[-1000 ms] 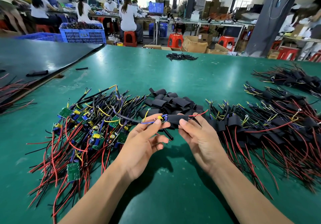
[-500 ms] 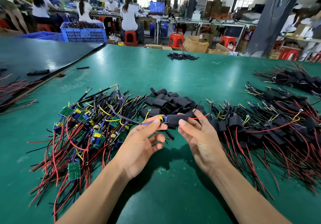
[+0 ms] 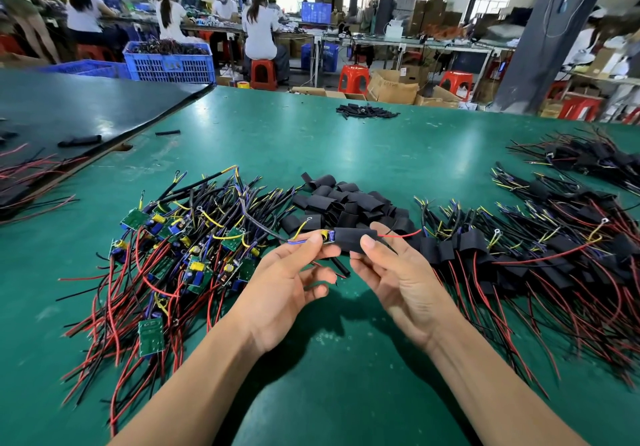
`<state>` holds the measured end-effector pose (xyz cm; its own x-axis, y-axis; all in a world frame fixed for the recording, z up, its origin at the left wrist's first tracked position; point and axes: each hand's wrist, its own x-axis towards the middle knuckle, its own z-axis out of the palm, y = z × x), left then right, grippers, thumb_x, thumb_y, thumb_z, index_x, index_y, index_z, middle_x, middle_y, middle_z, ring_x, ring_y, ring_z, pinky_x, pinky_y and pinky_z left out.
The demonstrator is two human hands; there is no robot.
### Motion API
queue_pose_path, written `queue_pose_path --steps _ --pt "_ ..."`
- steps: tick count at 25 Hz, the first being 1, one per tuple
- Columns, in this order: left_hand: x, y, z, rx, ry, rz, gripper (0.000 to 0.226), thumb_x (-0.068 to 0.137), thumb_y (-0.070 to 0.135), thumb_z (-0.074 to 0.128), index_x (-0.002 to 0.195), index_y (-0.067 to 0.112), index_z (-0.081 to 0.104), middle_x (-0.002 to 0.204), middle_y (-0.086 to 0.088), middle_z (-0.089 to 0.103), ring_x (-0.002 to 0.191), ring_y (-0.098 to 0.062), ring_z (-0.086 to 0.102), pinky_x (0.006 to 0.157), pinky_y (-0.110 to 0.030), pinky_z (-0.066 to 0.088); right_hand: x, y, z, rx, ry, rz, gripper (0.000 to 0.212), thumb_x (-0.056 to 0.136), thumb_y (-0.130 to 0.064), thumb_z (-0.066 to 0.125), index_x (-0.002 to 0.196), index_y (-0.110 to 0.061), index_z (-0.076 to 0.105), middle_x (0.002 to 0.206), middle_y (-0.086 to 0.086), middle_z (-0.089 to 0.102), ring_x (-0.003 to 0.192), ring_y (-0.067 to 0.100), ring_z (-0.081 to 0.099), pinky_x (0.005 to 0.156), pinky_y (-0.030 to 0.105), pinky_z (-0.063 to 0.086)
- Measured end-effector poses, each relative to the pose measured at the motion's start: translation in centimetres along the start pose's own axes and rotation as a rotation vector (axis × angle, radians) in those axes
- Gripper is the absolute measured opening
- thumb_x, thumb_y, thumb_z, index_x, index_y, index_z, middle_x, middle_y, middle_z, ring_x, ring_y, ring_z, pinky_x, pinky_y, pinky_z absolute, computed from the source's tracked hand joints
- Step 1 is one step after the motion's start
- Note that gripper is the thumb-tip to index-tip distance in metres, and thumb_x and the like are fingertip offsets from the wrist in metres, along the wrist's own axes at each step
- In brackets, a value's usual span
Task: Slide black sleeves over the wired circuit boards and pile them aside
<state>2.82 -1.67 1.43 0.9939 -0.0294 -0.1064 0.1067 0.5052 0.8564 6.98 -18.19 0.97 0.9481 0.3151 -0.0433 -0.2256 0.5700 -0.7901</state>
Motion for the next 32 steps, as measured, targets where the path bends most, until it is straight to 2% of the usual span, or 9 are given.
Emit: queue_pose_path --steps 4,9,15,18,24,28,32 --pt "-0.05 -0.14 0.07 0.053 0.010 0.040 0.028 0.086 0.028 0.064 0.107 0.010 0.067 0.100 -0.007 0.075 0.058 -0.014 0.062 0.056 -0.022 0.045 -0.13 -0.28 0.08 0.009 0.009 0.022 0.065 0.067 -0.015 0.082 0.126 -0.007 0.056 0.101 0.009 0.073 0.078 0.014 0.070 0.074 0.024 0.058" --pt "-0.10 -0.26 0.13 0.128 0.050 0.138 0.017 0.091 0.022 0.062 0.102 0.010 0.068 0.098 -0.009 0.075 0.059 -0.015 0.065 0.057 -0.022 0.045 -0.13 -0.07 0.29 0.010 0.034 0.041 0.070 0.072 -0.016 0.076 0.135 -0.002 0.050 0.099 0.010 0.071 0.077 0.014 0.070 0.072 0.024 0.058" --pt "-0.05 -0.44 0.05 0.245 0.106 0.250 0.014 0.094 0.012 0.061 0.105 0.005 0.067 0.086 -0.003 0.075 0.053 -0.016 0.063 0.054 -0.020 0.047 -0.35 -0.29 0.41 0.001 0.040 0.025 0.054 0.073 -0.016 0.074 0.123 -0.007 0.056 0.096 0.010 0.071 0.075 0.014 0.070 0.070 0.024 0.059" --pt "0.06 -0.53 -0.13 0.279 0.121 0.276 0.014 0.095 0.011 0.061 0.106 0.004 0.067 0.087 -0.003 0.075 0.054 -0.018 0.063 0.055 -0.021 0.047 -0.35 -0.19 0.52 0.002 0.051 0.038 0.048 0.073 -0.017 0.074 0.118 -0.008 0.057 0.097 0.010 0.071 0.077 0.015 0.071 0.070 0.024 0.059" --pt "0.14 -0.64 -0.38 0.233 0.078 0.251 0.017 0.094 0.011 0.062 0.109 0.004 0.068 0.093 -0.007 0.074 0.057 -0.019 0.064 0.056 -0.022 0.047 -0.32 -0.34 0.43 0.048 0.047 0.102 0.021 0.075 -0.015 0.072 0.094 -0.008 0.071 0.095 0.010 0.075 0.076 0.015 0.072 0.069 0.024 0.059" --pt "0.21 -0.58 -0.42 0.245 0.093 0.244 0.017 0.094 0.010 0.063 0.108 0.002 0.068 0.090 -0.006 0.074 0.056 -0.018 0.064 0.056 -0.022 0.046 -0.22 -0.30 0.34 0.047 0.046 0.112 0.027 0.075 -0.015 0.072 0.100 -0.007 0.068 0.095 0.010 0.074 0.076 0.015 0.071 0.070 0.024 0.060" --pt "0.10 -0.76 -0.13 0.275 0.149 0.253 0.016 0.091 0.012 0.067 0.104 0.003 0.070 0.087 -0.006 0.074 0.054 -0.019 0.062 0.055 -0.022 0.045 -0.15 0.33 0.39 -0.040 0.060 -0.002 0.042 0.074 -0.010 0.074 0.113 -0.006 0.060 0.095 0.011 0.073 0.078 0.017 0.071 0.073 0.025 0.059"
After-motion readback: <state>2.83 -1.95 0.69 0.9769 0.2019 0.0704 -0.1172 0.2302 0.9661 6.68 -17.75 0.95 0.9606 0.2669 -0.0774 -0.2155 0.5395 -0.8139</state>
